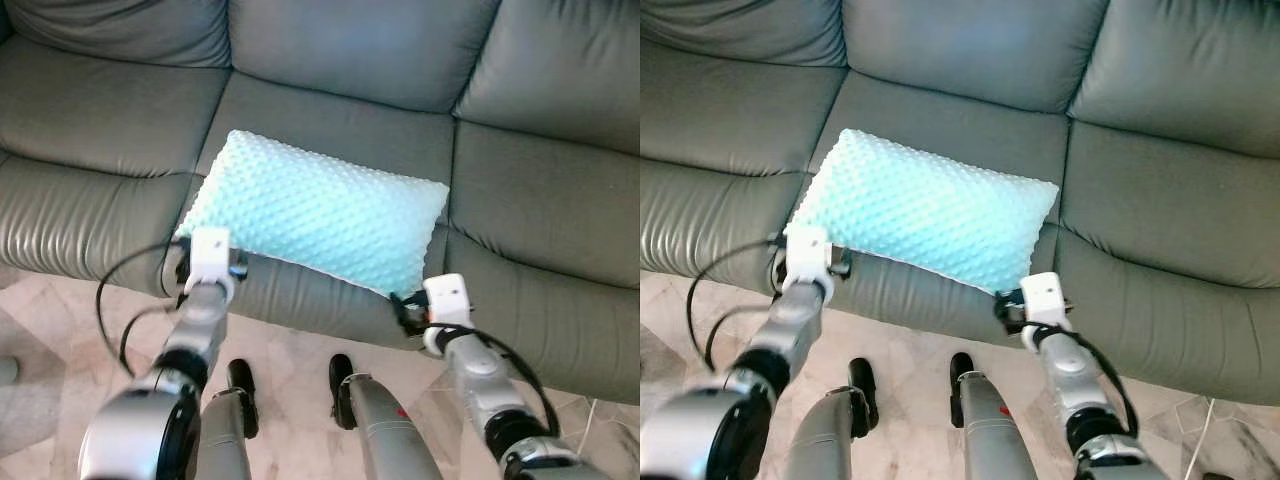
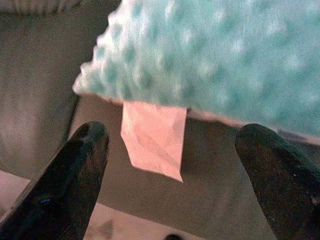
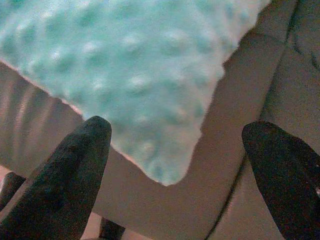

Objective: Move the pillow to the sofa

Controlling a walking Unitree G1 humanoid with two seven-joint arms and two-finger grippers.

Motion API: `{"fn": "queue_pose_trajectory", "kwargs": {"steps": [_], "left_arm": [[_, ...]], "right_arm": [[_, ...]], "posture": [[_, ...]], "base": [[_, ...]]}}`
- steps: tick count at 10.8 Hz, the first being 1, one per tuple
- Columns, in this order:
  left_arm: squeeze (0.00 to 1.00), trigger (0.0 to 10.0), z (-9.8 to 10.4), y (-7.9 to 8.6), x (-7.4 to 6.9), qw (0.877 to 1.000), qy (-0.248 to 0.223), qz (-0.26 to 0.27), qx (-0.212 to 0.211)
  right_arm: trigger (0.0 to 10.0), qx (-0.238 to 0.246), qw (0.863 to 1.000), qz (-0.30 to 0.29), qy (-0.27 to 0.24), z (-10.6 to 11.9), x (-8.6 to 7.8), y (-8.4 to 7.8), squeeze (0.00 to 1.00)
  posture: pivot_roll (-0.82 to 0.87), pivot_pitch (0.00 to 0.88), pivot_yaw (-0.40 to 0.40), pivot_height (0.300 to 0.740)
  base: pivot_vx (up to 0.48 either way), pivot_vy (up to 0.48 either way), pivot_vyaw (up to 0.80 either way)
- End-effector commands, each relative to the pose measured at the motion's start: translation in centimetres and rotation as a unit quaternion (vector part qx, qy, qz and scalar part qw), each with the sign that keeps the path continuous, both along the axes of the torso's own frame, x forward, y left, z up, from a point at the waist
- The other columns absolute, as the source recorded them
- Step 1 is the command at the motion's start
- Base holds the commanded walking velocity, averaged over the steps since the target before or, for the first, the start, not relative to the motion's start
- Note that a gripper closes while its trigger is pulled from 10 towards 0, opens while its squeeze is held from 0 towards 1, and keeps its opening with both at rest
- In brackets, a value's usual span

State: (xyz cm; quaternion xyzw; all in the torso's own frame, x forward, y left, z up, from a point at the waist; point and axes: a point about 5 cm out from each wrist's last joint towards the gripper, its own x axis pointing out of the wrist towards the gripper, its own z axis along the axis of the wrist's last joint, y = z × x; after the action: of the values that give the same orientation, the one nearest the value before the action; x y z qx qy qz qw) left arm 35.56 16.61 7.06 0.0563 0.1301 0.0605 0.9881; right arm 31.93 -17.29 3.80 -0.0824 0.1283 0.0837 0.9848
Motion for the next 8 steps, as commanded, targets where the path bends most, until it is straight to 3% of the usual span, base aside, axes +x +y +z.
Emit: {"fn": "queue_pose_trajectory", "kwargs": {"steps": [1,3,4,8], "left_arm": [[0.00,10.0,-1.6,-0.1,-1.1,1.000,0.022,-0.008,-0.016],[0.00,10.0,-2.1,-0.3,-1.8,0.998,0.010,-0.051,-0.046],[0.00,10.0,-2.1,-0.2,-1.9,0.997,0.008,-0.063,-0.046],[0.00,10.0,-2.3,0.4,-3.2,0.995,0.002,-0.085,-0.058]], "right_arm": [[10.0,0.006,0.999,-0.013,0.034,-1.6,-1.2,-0.3,0.00],[10.0,0.063,0.998,-0.017,0.003,-0.1,-0.2,1.3,0.00],[10.0,0.057,0.998,-0.031,-0.010,0.4,-0.2,1.6,0.00],[10.0,0.069,0.992,-0.094,-0.045,3.2,-3.2,3.0,0.00]], "posture": [[-0.16,0.464,-0.029,0.740],[-0.15,0.456,-0.025,0.740],[-0.15,0.452,-0.025,0.740],[-0.15,0.429,-0.022,0.740]], "base": [[0.000,0.000,0.00],[0.000,0.000,0.00],[0.000,0.000,0.00],[0.000,0.000,0.00]]}}
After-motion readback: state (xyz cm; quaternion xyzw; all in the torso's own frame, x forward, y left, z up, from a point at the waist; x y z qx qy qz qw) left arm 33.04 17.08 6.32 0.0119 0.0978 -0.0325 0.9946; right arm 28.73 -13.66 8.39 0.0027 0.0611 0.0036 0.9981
